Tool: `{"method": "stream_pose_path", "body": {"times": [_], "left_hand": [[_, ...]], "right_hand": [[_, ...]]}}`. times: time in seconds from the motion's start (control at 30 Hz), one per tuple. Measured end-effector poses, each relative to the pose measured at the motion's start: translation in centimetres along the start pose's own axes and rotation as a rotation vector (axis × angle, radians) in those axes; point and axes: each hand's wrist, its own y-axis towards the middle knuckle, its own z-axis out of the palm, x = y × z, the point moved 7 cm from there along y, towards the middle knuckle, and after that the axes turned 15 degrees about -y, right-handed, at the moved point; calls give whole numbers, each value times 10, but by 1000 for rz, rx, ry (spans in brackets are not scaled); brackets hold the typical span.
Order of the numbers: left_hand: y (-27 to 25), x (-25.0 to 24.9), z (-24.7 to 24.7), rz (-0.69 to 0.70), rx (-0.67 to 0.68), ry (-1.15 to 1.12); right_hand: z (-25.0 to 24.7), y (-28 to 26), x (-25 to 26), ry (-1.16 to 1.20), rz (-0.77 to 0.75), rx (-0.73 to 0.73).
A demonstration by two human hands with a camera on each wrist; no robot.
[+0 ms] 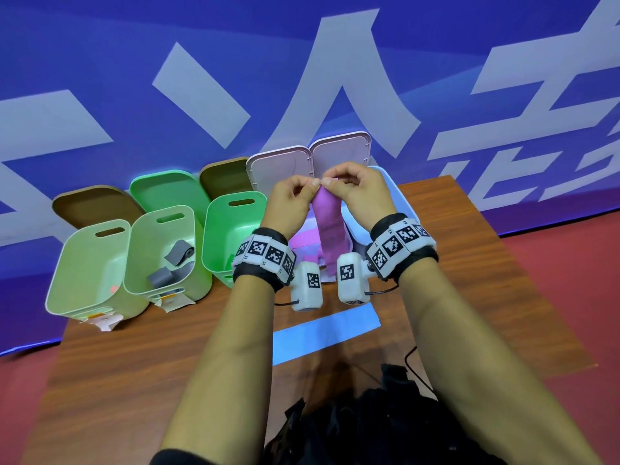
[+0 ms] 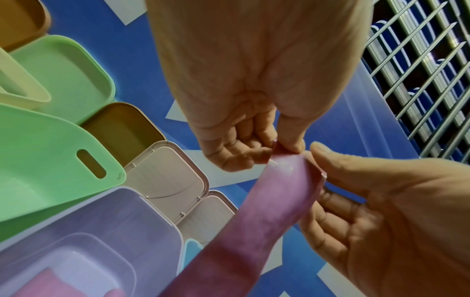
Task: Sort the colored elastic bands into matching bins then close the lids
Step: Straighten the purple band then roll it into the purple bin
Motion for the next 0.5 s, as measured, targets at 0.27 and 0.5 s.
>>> {"method": "stream_pose_path", "body": {"times": [0.27, 0.5], "left_hand": [[2, 4, -2, -28, 22, 35], [2, 6, -7, -40, -8, -10]], "right_hand": [[6, 4, -3, -11, 1, 26], [10, 9, -8, -45, 4, 18]]}}
